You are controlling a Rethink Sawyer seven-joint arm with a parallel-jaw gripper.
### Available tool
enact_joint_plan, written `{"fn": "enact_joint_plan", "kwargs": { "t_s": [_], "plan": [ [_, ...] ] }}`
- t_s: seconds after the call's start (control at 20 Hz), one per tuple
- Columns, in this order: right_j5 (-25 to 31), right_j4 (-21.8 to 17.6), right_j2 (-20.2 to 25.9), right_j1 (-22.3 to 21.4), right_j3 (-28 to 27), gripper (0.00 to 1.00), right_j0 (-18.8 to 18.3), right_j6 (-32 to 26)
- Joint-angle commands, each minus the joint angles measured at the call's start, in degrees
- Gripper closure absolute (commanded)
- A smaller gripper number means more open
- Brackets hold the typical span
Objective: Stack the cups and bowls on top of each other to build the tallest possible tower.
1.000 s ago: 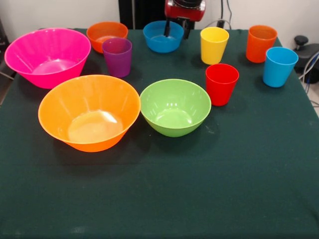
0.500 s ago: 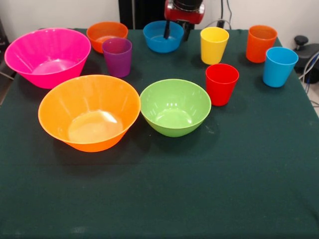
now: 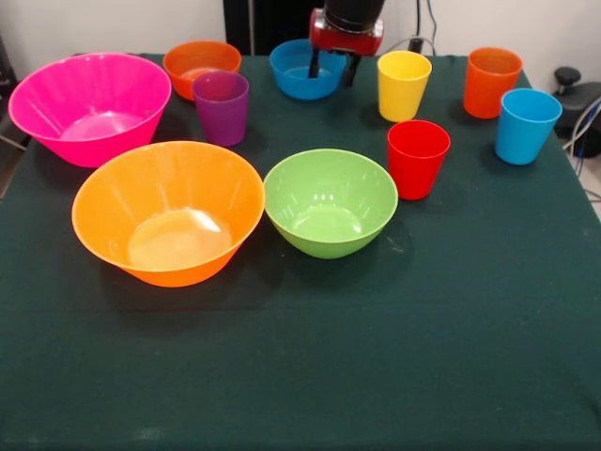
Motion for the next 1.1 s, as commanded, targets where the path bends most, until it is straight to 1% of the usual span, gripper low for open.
{"fn": "enact_joint_plan", "kwargs": {
  "t_s": [0.05, 0.35, 1.1],
  "plan": [
    [-4.6, 0.7, 3.2, 1.4, -6.0, 0.00, 1.6, 8.9],
    [-4.8, 0.4, 3.7, 1.6, -5.9, 0.00, 1.1, 8.8],
    [-5.0, 0.3, 3.5, 1.8, -5.8, 0.00, 1.1, 8.8]
  ]
}}
